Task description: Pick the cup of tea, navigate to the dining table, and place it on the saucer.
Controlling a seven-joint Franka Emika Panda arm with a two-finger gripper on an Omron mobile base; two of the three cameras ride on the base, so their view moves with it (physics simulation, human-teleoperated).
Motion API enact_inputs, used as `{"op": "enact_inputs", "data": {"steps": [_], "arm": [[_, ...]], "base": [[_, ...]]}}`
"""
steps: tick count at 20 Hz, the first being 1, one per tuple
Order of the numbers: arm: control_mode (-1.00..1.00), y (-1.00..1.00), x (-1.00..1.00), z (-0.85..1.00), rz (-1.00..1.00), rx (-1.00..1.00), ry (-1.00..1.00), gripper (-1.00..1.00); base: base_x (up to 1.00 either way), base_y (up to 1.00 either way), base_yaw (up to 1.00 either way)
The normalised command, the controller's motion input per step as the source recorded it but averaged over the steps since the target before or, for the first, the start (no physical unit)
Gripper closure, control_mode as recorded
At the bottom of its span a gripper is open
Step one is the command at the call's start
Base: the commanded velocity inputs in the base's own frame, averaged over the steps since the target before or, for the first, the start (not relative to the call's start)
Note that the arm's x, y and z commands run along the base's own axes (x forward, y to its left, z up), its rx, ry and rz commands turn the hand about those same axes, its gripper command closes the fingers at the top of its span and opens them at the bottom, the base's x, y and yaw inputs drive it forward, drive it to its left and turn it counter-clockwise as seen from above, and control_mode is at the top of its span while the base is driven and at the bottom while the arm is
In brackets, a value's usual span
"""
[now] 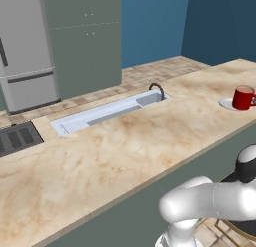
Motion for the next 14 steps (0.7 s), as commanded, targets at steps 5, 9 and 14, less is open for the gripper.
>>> {"op": "enact_inputs", "data": {"steps": [5,9,14], "arm": [[-1.00,-0.28,0.13,0.00,0.00,0.00,0.00,1.00],[-1.00,-0.04,0.49,0.00,0.00,0.00,0.00,1.00],[-1.00,0.00,0.47,0.00,0.00,0.00,0.01,1.00]], "base": [[0.00,0.00,0.00],[0.00,0.00,0.00],[0.00,0.00,0.00]]}}
